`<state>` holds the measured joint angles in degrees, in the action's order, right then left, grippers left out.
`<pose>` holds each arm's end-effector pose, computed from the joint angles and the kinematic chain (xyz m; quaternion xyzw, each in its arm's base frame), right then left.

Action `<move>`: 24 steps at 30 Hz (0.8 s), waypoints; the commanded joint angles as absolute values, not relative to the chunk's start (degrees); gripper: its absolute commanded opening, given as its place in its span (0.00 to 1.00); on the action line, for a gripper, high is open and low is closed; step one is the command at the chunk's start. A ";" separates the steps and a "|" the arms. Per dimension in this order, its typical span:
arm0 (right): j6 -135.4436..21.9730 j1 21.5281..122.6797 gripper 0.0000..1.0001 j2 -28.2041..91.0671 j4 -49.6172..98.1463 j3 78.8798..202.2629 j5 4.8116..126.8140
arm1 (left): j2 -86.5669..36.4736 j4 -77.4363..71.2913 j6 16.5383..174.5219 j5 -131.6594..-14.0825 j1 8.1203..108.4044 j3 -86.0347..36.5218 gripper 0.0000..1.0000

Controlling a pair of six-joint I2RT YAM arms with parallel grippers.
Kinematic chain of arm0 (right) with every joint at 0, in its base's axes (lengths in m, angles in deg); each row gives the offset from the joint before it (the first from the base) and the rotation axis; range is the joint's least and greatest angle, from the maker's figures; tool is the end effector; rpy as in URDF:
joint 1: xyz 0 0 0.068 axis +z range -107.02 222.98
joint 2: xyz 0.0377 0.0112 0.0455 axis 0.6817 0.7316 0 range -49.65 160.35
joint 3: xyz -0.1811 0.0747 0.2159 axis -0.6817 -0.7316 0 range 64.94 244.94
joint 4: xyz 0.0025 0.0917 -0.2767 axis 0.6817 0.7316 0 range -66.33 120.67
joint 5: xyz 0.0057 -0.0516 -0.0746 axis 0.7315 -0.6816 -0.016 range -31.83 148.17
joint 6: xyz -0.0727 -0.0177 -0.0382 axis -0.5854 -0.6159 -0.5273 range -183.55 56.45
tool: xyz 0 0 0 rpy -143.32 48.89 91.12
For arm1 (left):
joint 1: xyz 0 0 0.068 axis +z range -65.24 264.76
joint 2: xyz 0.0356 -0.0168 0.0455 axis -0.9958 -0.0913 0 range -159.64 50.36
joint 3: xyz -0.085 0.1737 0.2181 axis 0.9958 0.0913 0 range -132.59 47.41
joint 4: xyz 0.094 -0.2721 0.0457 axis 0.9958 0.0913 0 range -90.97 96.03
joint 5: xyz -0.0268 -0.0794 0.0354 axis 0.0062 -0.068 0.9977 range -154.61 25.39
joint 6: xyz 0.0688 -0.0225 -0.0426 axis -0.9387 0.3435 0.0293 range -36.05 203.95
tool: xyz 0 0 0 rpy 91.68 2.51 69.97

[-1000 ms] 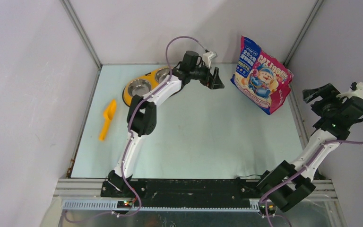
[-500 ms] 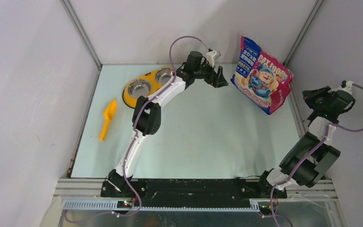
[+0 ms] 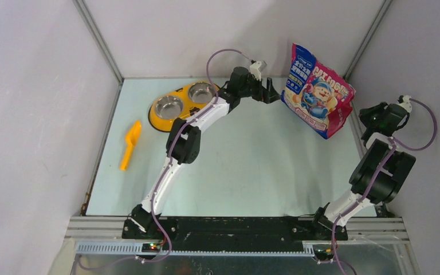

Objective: Serve the pet food
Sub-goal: Move the pet food bag to the center of the board.

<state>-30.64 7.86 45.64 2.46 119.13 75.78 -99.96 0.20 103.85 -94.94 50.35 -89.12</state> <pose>0.3643 -0.2289 0.2098 0.3797 0.7197 0.1143 0.5699 0.5417 -0.4161 0.2106 0.2547 0.7392 -0.4529 0.4284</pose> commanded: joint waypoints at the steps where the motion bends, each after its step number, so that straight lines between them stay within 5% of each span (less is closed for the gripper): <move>1: -31.04 8.02 0.09 49.23 -2.02 124.29 72.17 | -101.28 -7.05 109.65 -93.96 49.69 -93.91 1.00; 24: -40.02 14.33 0.03 66.94 28.98 151.76 82.87 | -107.99 -11.86 122.47 -91.43 51.41 -100.71 0.99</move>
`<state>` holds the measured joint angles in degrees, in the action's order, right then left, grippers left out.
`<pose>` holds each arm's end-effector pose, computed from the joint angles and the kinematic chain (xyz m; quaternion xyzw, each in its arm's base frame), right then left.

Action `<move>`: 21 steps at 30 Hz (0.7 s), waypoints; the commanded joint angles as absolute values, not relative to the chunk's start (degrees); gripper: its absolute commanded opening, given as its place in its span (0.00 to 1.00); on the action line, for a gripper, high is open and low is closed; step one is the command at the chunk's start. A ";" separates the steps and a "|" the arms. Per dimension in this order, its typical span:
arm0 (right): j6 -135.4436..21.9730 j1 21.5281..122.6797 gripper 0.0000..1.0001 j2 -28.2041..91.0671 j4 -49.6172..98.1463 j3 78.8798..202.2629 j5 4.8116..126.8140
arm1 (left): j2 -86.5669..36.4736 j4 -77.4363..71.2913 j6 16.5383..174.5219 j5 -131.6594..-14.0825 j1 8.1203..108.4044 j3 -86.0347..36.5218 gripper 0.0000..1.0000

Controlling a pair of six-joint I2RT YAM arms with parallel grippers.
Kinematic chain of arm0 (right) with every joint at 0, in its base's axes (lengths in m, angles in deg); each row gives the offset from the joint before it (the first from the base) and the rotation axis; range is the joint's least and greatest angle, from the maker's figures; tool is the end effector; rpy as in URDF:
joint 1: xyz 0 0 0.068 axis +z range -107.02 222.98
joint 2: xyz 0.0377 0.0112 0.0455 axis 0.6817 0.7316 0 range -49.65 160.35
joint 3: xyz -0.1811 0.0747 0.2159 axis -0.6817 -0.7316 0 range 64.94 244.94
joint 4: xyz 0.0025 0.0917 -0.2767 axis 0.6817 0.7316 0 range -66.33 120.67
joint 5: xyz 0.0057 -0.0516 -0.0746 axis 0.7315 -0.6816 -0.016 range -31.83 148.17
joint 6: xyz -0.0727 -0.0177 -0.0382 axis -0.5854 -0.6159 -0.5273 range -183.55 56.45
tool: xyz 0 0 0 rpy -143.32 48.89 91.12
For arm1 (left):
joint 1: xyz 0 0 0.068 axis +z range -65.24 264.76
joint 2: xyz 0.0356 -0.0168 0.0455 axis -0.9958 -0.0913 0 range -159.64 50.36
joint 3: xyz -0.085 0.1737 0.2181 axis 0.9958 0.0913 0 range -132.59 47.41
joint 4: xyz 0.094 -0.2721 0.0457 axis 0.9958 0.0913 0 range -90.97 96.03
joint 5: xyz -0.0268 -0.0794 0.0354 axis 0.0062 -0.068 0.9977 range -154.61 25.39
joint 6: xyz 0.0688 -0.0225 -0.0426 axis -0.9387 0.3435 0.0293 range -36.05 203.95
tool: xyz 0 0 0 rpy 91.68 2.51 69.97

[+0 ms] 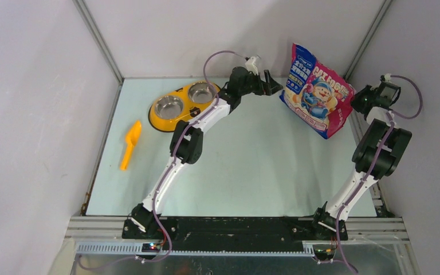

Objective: Serve the pet food
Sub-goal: Move the pet food bag to the center of the board.

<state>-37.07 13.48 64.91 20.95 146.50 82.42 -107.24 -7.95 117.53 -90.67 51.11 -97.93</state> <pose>0.4713 -0.2318 0.1996 0.3056 0.7978 0.1692 0.4914 0.5686 -0.4174 0.2085 0.1524 0.7198 -0.5021 0.4545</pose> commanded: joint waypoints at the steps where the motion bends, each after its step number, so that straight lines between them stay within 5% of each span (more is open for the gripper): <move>1: -41.01 14.55 0.04 67.63 30.16 153.31 82.19 | -108.14 -12.30 123.38 -91.82 51.43 -100.43 0.99; 21: -49.35 21.58 0.08 84.03 52.41 179.87 79.28 | -110.36 -14.18 131.94 -94.60 47.20 -98.62 0.94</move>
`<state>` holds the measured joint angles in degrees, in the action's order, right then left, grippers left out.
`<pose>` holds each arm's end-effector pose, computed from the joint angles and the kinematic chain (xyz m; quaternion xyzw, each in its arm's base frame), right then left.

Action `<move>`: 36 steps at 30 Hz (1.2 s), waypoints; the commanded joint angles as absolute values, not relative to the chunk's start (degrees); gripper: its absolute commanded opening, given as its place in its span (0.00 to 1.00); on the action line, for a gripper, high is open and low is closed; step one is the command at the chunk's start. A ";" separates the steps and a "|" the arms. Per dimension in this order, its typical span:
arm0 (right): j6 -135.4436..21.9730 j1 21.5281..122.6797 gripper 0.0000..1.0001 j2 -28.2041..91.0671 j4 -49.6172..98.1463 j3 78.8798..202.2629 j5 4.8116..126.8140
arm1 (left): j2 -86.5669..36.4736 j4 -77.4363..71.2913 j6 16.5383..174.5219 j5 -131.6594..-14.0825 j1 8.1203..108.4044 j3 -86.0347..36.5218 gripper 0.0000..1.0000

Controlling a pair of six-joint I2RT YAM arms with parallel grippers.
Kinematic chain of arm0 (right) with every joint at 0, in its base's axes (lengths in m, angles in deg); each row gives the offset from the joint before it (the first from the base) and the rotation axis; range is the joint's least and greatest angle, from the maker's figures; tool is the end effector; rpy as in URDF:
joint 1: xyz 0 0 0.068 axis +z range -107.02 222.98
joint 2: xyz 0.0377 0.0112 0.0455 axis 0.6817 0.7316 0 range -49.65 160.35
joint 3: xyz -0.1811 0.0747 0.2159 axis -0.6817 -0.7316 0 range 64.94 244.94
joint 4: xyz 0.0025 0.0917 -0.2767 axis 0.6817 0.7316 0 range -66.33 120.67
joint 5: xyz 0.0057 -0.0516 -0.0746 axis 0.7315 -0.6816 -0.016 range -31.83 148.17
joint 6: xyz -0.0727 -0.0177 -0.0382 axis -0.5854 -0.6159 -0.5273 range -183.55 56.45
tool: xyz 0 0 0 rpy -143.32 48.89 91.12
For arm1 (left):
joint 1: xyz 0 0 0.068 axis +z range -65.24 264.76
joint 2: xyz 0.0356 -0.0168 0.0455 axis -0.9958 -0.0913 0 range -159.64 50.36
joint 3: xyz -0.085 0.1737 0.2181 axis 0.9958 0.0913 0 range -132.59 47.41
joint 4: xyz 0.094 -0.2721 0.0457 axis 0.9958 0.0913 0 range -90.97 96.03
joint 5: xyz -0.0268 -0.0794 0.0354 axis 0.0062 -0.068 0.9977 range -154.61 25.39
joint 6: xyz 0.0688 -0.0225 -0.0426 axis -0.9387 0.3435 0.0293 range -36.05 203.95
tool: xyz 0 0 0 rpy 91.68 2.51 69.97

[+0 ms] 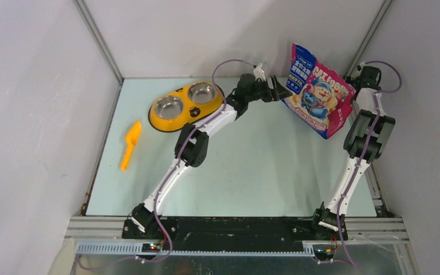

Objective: Serve the pet food
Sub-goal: Move the pet food bag to the center of the board.

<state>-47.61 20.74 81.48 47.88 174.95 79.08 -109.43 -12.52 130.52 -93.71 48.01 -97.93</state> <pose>0.5528 -0.1976 0.1816 0.2323 0.8822 0.1470 0.3824 0.5450 -0.4517 0.1935 0.1124 0.7138 -0.5793 0.3772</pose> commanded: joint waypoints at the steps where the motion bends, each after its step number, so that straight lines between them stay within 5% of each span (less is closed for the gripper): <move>1: -49.42 21.69 0.08 84.51 53.93 181.63 79.78 | -110.38 -14.03 131.98 -94.59 47.09 -98.59 0.94; 36: -63.32 28.47 0.06 87.95 74.61 184.56 93.77 | -110.93 -14.34 134.54 -94.88 42.55 -96.84 0.94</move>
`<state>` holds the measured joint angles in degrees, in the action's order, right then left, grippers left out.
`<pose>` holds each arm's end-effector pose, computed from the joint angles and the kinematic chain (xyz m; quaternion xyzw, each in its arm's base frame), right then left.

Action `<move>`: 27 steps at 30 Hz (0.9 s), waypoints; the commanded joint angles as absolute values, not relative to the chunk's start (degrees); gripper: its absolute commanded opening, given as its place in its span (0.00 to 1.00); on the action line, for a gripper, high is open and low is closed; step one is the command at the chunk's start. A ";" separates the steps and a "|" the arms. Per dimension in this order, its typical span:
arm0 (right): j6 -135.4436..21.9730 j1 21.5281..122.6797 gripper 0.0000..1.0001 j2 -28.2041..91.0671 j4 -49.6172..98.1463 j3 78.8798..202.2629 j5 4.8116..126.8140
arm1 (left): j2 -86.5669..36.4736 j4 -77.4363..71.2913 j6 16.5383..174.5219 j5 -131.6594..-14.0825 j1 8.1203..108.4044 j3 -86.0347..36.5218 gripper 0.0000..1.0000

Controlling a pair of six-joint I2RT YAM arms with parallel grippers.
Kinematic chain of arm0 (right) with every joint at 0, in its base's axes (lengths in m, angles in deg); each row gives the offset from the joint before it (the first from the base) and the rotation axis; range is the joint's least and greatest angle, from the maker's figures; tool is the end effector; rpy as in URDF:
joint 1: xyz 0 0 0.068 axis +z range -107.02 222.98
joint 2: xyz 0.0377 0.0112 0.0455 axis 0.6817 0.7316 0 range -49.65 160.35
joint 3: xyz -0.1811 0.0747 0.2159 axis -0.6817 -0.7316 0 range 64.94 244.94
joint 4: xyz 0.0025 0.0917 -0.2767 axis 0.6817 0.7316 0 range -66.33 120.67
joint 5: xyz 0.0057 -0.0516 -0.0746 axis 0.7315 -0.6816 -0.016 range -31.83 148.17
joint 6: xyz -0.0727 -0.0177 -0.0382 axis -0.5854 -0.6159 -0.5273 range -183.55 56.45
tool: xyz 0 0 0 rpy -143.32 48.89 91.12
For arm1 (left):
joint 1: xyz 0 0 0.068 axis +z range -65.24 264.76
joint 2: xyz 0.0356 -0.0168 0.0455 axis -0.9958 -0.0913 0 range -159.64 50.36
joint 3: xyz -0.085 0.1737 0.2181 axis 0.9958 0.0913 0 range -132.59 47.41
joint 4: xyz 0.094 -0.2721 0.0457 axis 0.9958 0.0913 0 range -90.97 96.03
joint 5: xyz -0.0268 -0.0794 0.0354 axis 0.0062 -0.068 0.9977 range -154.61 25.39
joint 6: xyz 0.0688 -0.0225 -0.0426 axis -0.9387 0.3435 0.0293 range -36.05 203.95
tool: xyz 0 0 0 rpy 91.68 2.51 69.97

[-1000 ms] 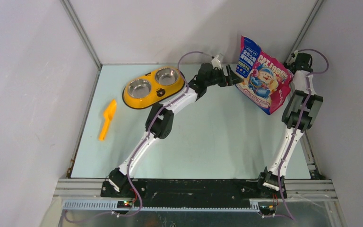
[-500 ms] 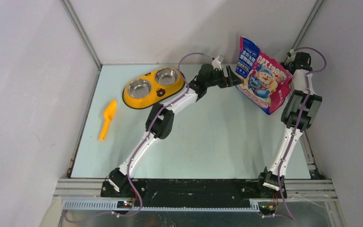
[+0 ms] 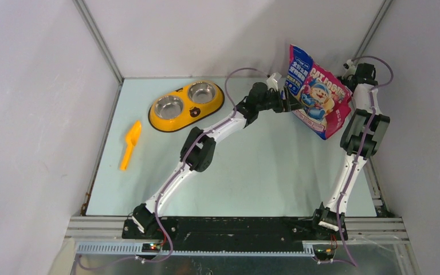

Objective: Serve the pet food
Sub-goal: Move the pet food bag to the center of the board.

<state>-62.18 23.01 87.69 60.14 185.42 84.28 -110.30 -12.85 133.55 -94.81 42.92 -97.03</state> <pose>0.5696 -0.1724 0.1703 0.1014 0.9219 0.1620 0.3371 0.5020 -0.4992 0.1773 0.1288 0.7184 -0.6033 0.3215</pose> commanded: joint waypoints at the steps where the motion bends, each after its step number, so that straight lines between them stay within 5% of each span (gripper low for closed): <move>1: -63.39 28.65 0.06 88.24 74.89 184.73 93.99 | -110.97 -14.53 134.56 -94.70 42.41 -96.83 0.93; 16: -72.15 35.29 0.05 87.66 82.76 183.50 98.25 | -107.63 -11.06 134.05 -97.81 43.42 -92.98 0.90; 27: -72.33 39.04 0.05 85.34 81.92 178.73 100.81 | -92.41 -2.46 124.71 -99.93 48.39 -76.83 1.00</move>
